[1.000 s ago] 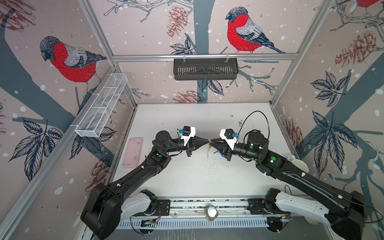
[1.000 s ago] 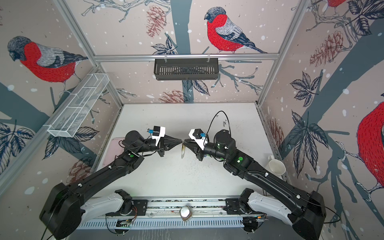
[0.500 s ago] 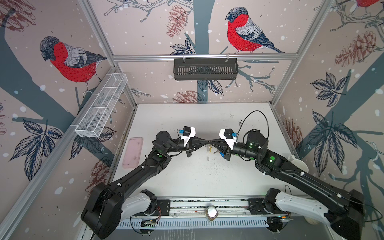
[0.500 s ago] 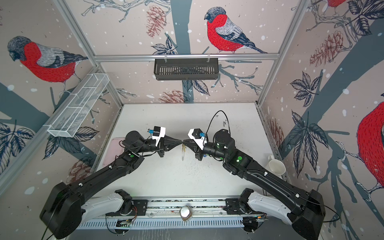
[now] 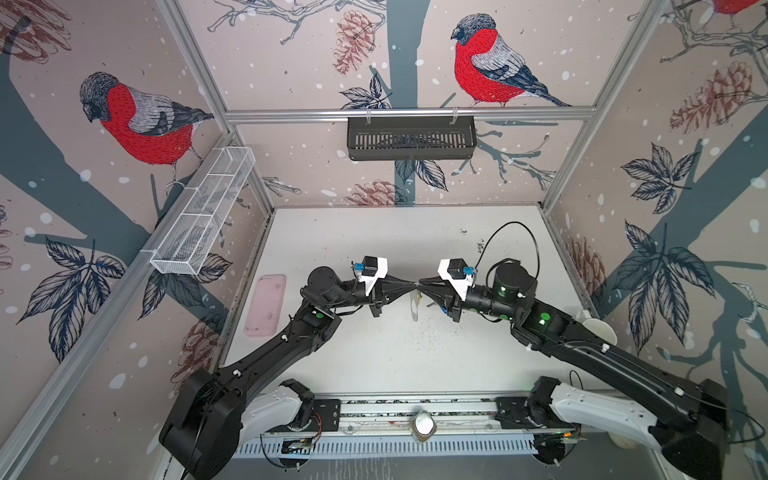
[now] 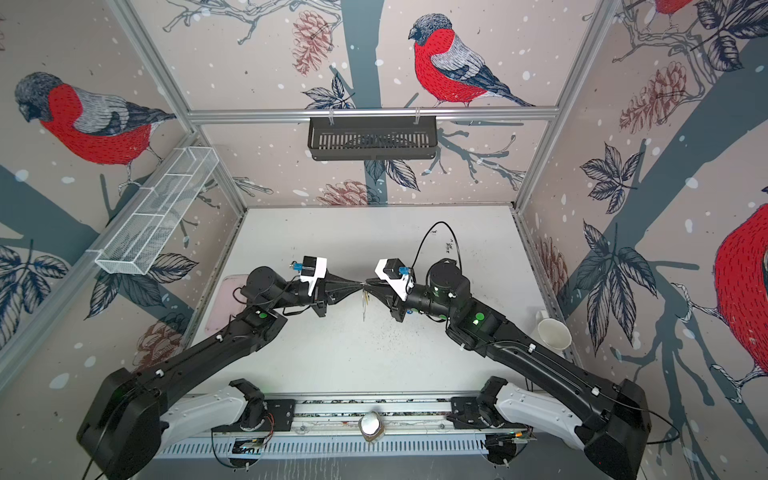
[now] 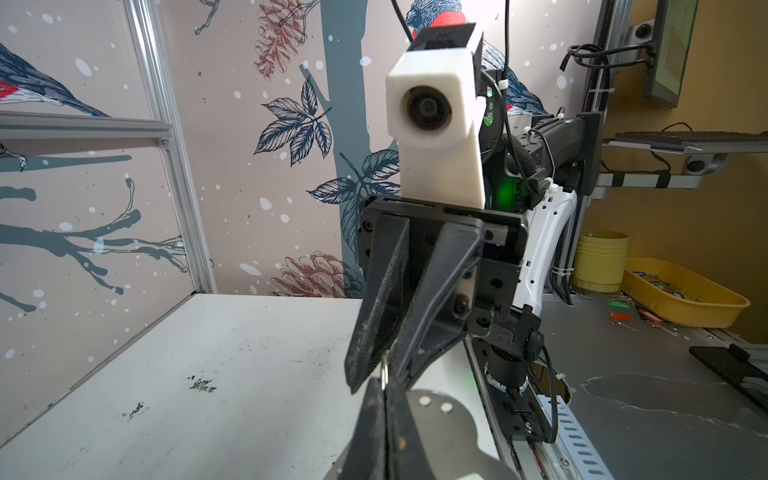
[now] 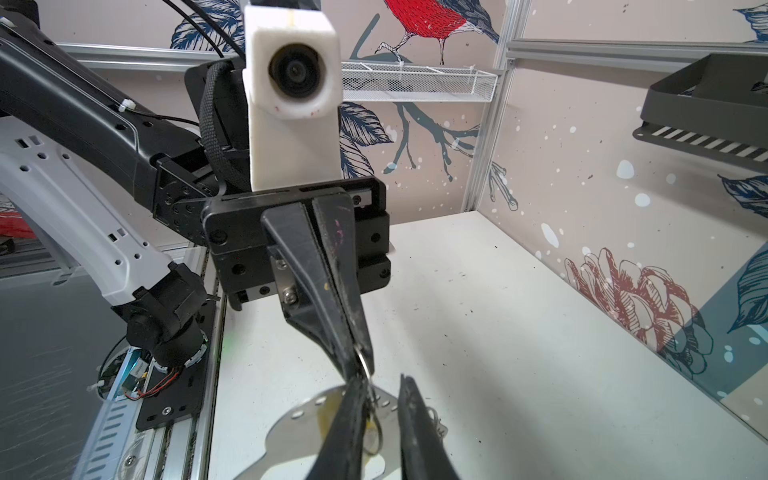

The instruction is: Put the keys on the keyring

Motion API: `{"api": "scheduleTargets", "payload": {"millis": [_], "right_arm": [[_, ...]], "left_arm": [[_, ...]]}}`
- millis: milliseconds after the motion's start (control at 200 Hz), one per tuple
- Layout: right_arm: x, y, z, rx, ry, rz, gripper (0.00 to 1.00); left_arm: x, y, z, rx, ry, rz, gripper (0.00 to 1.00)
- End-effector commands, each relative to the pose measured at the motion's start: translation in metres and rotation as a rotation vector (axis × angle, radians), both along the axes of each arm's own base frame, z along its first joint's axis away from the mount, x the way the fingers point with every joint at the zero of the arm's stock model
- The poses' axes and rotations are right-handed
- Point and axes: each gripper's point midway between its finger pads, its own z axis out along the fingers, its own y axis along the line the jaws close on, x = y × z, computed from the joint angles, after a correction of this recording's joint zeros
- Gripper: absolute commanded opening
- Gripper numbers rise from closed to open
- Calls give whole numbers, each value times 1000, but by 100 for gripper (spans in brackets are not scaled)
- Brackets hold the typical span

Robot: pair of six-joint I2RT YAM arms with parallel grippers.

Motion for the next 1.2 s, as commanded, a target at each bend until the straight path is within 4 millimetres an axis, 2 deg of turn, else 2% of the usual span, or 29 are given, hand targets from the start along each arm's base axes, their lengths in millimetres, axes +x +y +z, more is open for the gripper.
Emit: {"api": "scheduleTargets", "payload": {"millis": [0,235,550,785,956,1061,1196], "right_arm": [[1,-2,4,16,-4,-15,22],[0,0,-2,5,9,-2,25],[-8,6,-5,0,6,56,18],[-12,14,-11,-13,13,95,20],[-15,18,-9,-8,3,106,19],[-11,16,-9,-14,3,80,27],[-11,12,-9,-9,1,62,29]], "left_arm": [[-5,3,14,-46,-65,-2,0],[-7,5,16,-63,-66,-5,0],[-10,6,15,-88,-50,-16,0],[-13,9,17,-112,-50,-15,0],[-15,11,17,-129,-50,-15,0],[-16,12,17,-135,-54,-11,0],[-17,13,17,-138,-58,-6,0]]}}
